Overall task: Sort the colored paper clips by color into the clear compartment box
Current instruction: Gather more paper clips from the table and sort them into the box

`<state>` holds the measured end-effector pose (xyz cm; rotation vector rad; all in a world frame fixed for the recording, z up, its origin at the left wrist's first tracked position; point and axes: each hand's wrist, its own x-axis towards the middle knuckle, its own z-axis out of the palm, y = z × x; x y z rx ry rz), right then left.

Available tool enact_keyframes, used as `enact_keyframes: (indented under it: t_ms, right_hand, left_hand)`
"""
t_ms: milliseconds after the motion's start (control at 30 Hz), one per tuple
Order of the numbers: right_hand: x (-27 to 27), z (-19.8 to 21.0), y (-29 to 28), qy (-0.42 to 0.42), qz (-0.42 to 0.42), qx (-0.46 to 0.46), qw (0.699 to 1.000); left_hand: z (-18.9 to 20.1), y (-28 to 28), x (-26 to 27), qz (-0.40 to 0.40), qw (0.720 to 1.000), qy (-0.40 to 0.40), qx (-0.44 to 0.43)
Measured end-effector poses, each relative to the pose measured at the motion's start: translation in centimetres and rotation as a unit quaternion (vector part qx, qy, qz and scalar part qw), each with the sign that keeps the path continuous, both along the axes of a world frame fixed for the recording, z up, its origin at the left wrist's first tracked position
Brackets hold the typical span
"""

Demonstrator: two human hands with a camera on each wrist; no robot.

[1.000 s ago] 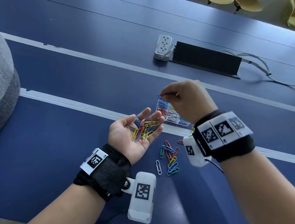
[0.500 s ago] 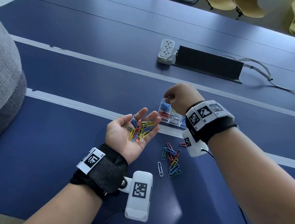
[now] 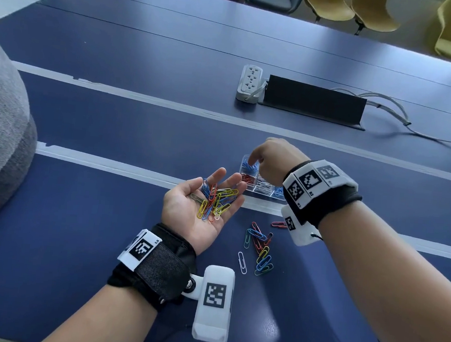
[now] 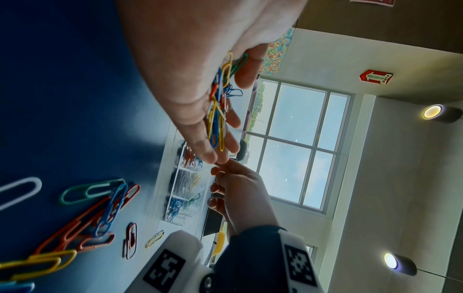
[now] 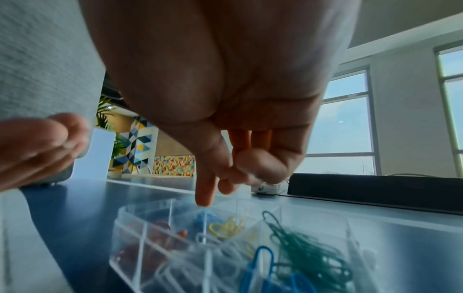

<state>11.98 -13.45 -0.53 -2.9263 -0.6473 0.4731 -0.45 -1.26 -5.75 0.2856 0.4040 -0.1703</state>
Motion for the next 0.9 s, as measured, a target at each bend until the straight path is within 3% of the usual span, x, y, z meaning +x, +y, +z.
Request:
enact_keyframes:
  t_ms: [267,433,633,733,900]
  right_hand:
    - [-0.1,-0.1,-0.6,-0.005,0.016,-0.026,1.0]
    - [-1.1,1.2,-0.9,-0.04,0.01,0.072,0.997]
    - [-4.5,3.1,-1.8,-0.057,0.115,0.199,0.971]
    - [-5.9,3.0,-2.7,-0.031,0.143,0.189,0.971]
    - [-6.4,2.1,-3.2,-0.018,0.114,0.175,0.978]
  left_hand:
    - [0.4,-0.5,0.1,-0.011,1.0,-0.009,0.015]
    - [1.1,-0.5,0.0,-0.014,1.0,-0.014,0.0]
    - [1.5,-1.0,0.2,-0.011,1.0,-0.022,-0.01]
    - [1.6,-1.1,0.3,0.001,1.0,-0.022,-0.011]
    - [1.8,-1.8,0.4,-0.006,1.0,-0.027,-0.003]
